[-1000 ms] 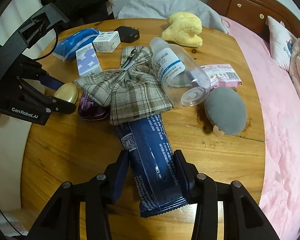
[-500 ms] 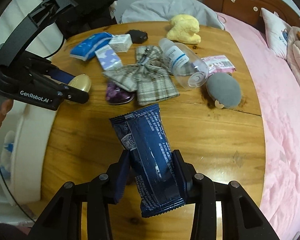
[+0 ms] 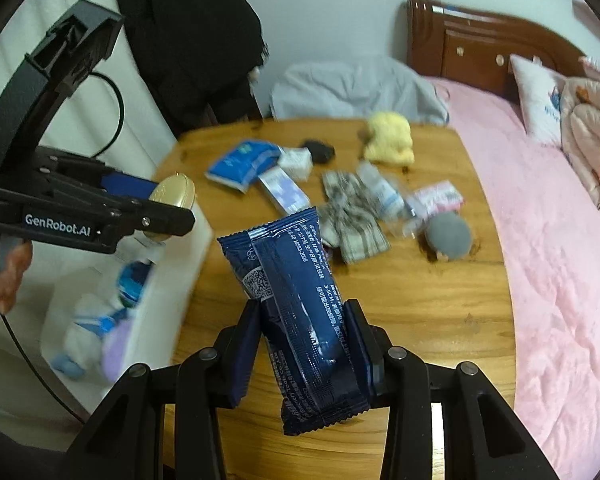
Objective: Organize objects
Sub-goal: 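Lift the tin and packet and carry both over the white tray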
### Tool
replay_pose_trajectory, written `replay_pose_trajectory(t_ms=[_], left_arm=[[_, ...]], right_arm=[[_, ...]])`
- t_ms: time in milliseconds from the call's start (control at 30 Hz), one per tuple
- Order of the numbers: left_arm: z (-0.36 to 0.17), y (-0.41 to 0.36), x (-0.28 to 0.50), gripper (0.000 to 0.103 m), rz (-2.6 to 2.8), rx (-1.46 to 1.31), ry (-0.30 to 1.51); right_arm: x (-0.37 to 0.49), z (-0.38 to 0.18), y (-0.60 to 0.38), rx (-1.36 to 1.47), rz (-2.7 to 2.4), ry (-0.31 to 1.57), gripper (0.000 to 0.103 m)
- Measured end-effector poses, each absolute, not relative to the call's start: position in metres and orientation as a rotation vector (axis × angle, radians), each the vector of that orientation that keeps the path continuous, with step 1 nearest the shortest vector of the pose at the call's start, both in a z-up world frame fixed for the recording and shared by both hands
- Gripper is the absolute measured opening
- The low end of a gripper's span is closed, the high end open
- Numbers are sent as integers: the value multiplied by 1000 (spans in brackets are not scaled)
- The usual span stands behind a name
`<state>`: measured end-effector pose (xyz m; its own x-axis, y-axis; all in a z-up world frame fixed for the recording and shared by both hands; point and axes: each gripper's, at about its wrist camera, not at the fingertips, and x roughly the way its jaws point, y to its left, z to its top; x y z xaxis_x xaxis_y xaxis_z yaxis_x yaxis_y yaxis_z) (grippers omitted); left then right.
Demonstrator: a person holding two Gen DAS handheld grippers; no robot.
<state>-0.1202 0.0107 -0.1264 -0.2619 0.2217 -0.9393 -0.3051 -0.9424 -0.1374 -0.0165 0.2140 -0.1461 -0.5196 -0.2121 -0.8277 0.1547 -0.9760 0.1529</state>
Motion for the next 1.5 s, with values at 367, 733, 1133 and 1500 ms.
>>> replay_pose_trajectory(t_ms=[367, 733, 1133, 1500], left_arm=[[-73, -67, -86, 59, 2508, -1621, -123], [-65, -113, -57, 59, 2656, -1585, -298], [-101, -133, -51, 59, 2669, -1698, -325], [-132, -138, -48, 59, 2634, -1790, -381]], right_arm=[[4, -73, 151, 1187, -2633, -74, 42], [16, -55, 76, 1102, -2593, 58, 42], [19, -94, 17, 1245, -2414, 181, 42], [20, -118, -14, 1332, -2312, 271, 43]])
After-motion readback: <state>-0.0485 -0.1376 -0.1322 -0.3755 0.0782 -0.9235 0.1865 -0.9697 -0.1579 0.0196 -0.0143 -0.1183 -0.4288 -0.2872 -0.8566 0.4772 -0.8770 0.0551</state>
